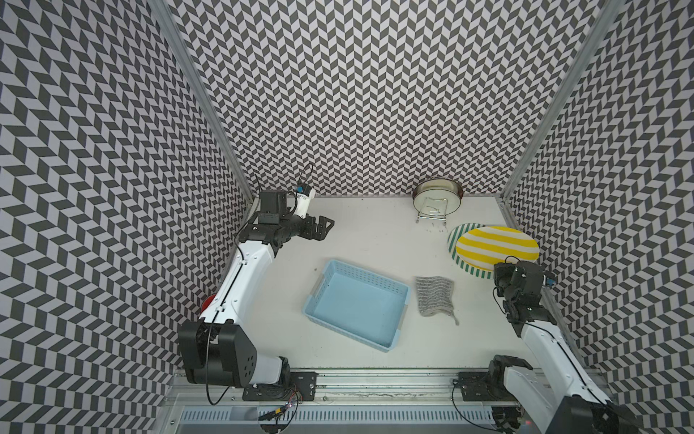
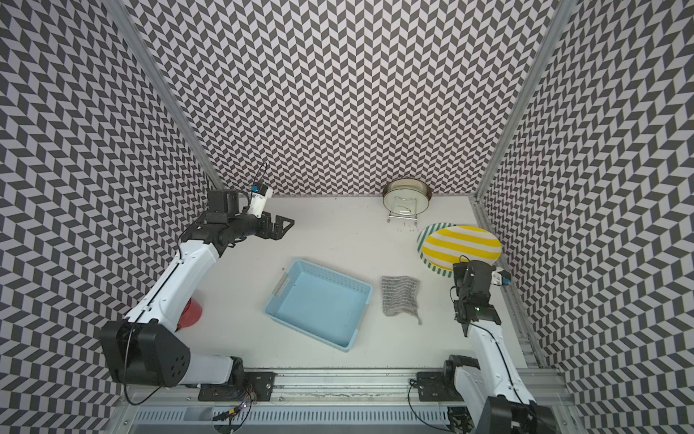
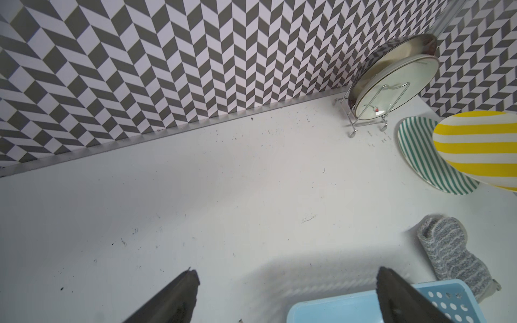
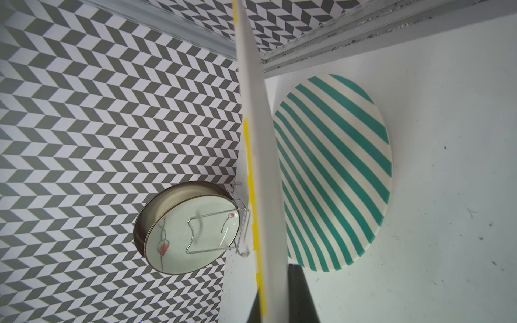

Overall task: Wipe the wet plate dry
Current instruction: Place the plate on the plate.

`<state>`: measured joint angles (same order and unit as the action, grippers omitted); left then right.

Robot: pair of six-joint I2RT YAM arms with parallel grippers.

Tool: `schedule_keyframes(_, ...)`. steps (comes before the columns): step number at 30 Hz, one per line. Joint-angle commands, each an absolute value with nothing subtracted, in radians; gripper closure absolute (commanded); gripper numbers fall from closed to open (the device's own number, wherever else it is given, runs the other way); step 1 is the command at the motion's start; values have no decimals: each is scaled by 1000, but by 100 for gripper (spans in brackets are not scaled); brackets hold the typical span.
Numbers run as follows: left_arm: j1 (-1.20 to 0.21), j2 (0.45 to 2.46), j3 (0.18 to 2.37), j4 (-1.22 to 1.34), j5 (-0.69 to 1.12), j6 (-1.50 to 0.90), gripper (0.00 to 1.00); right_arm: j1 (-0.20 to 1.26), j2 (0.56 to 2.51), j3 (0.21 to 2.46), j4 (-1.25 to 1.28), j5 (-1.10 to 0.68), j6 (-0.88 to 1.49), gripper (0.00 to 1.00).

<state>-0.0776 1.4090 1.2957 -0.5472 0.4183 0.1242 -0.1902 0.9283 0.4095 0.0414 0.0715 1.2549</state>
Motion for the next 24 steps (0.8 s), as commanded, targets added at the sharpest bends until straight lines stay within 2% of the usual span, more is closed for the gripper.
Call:
schedule_keyframes(1, -69, 1408, 1283, -538, 368, 161, 0, -227, 1008, 418, 322, 9, 1220, 100)
schedule_keyframes(9, -63, 1404, 1260, -532, 371, 175, 0, -276, 1263, 444, 509, -162, 1155, 100)
schedule_keyframes(16, -63, 1395, 1245, -529, 374, 178, 0, -277, 1353, 419, 566, -200, 1143, 100)
schedule_keyframes(24, -63, 1387, 1236, -515, 331, 176, 0, -286, 1455, 450, 493, -231, 1112, 71)
